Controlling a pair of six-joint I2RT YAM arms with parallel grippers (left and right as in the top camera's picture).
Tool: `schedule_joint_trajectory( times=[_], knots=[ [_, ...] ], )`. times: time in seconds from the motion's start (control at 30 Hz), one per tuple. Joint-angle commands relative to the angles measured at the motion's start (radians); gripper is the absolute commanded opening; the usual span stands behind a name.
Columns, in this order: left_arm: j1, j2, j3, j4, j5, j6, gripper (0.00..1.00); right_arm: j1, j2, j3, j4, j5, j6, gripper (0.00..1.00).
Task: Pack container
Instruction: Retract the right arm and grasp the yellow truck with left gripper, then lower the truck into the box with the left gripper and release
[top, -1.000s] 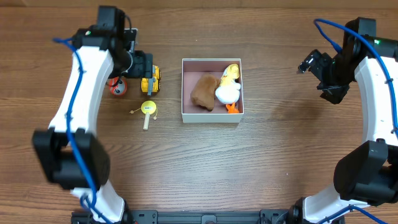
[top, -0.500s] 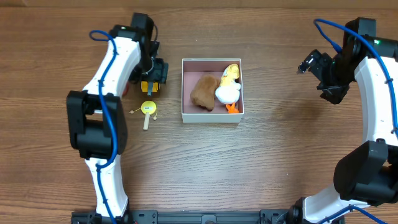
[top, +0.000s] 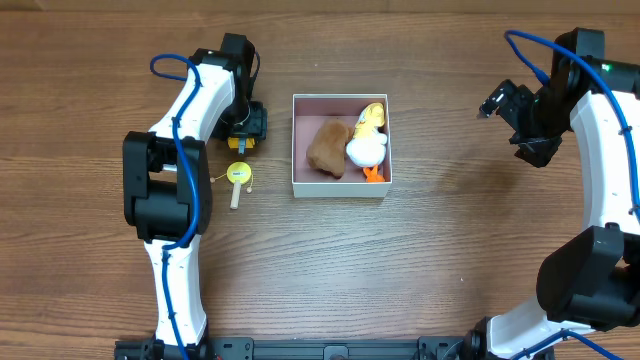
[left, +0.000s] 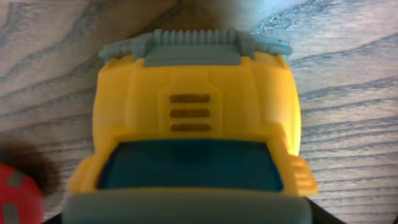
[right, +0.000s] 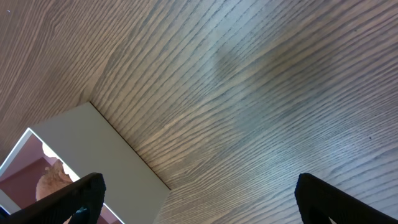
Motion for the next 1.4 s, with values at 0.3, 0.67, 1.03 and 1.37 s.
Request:
schedule_joint_trajectory(
  times=[0.3,0.67,1.03,1.37],
  knots=[
    [0.002,-0.003,0.182,-0.134,-0.014,0.007,0.36,-0.001,-0.012,0.016,0.003,-0.006,0.005,1.00],
    [-0.119,-0.005,0.713,-0.545,0.124,0.174,0.22,-0.001,-0.012,0.016,0.003,-0.006,0.005,1.00],
    [-0.423,-0.004,0.731,-0.620,0.121,0.663,0.04,-0.001,-0.012,0.016,0.003,-0.006,0.005,1.00],
    [-0.440,-0.004,0.425,-0.554,0.054,0.875,0.06,-0.001,-0.012,0.016,0.003,-0.006,0.005,1.00]
  ],
)
